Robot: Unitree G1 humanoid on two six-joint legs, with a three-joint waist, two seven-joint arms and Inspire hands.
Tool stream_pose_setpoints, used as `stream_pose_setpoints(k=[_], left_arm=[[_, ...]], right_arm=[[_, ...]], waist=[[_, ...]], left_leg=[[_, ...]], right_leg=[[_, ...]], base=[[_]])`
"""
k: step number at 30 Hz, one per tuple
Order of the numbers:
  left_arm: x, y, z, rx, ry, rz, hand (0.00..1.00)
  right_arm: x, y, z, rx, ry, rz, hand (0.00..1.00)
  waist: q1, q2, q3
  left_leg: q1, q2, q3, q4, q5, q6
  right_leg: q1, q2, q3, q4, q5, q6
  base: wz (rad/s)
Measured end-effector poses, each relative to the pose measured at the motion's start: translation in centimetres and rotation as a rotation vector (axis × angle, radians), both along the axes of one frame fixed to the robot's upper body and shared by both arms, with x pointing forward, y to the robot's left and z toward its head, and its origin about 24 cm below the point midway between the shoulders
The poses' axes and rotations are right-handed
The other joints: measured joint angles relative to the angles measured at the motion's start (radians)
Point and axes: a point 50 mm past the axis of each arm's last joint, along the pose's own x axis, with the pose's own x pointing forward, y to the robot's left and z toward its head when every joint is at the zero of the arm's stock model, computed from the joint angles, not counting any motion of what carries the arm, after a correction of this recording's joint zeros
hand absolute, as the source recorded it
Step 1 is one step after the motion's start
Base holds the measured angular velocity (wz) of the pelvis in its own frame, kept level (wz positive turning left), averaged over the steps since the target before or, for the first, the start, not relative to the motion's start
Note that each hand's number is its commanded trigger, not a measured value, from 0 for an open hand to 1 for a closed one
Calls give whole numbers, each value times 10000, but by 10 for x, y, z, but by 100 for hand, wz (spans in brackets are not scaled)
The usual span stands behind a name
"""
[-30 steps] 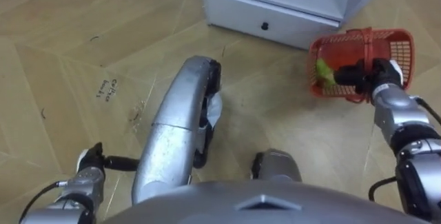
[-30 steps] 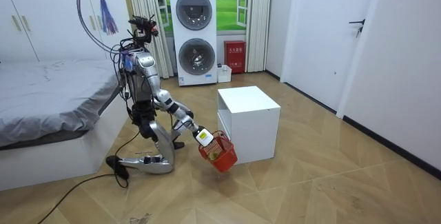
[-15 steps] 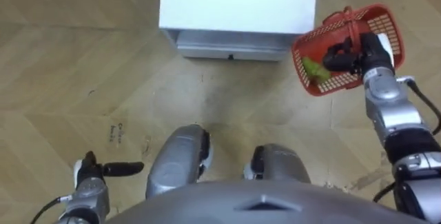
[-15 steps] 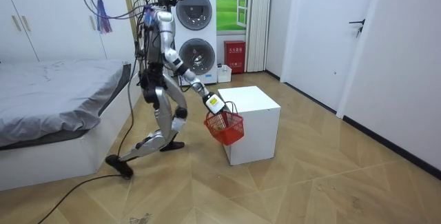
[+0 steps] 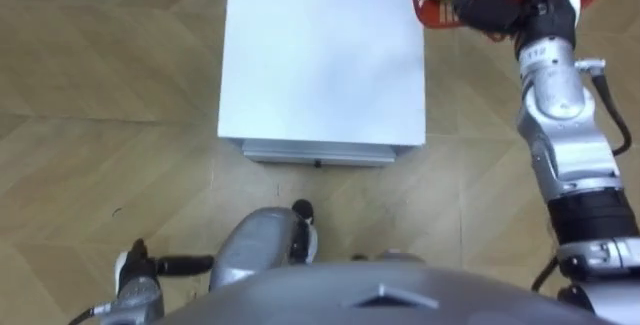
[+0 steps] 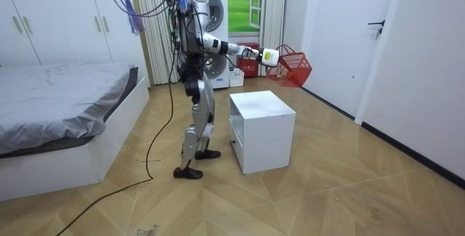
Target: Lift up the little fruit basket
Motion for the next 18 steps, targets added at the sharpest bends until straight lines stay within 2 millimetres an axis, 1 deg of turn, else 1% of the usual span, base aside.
stream_pose_setpoints(k=[3, 5, 8, 10, 15, 16, 18], left_arm=[[-4, -6, -2, -161, 115, -18, 0], [-6, -7, -2, -202, 248, -125, 0], [-7, -7, -2, -193, 395, -355, 0], [-8, -7, -3, -222, 452, -354, 0], [-13, -8, -3, -393, 703, -549, 0], [-15, -8, -4, -387, 829, -618, 0], [-15, -7, -3, -424, 948, -728, 0]], right_arm=[[0, 5, 0, 40, 66, 503, 100], [1, 8, 3, 109, -27, 827, 100], [1, 13, 9, 148, -238, 1161, 100], [1, 15, 10, 159, -255, 1273, 100], [1, 17, 9, 109, -190, 1447, 100], [1, 18, 6, 89, -69, 1477, 100], [3, 20, -1, 238, 257, 1533, 100]], waist=[[11, 13, 7], [58, 9, 6], [103, -6, 15], [171, -35, 22], [381, -109, 53], [480, -126, 50], [539, -145, 53]], left_leg=[[153, 10, -86, -122, 52, -78], [158, 60, -110, -187, 96, -120], [175, 84, -120, -194, 146, -130], [202, 84, -135, -187, 157, -126], [183, 53, -230, -174, 209, -98], [180, 53, -238, -166, 209, -97], [110, 21, -376, -160, 223, -113]], right_leg=[[127, 51, -129, 22, 8, -42], [179, 174, -137, 12, 49, -113], [220, 208, -132, 1, 76, -160], [256, 212, -152, -4, 79, -166], [252, 209, -276, -2, 88, -178], [213, 210, -283, 7, 88, -179], [168, 209, -437, 65, 88, -179]], base=[[6], [0], [0], [2], [6], [5], [13]])
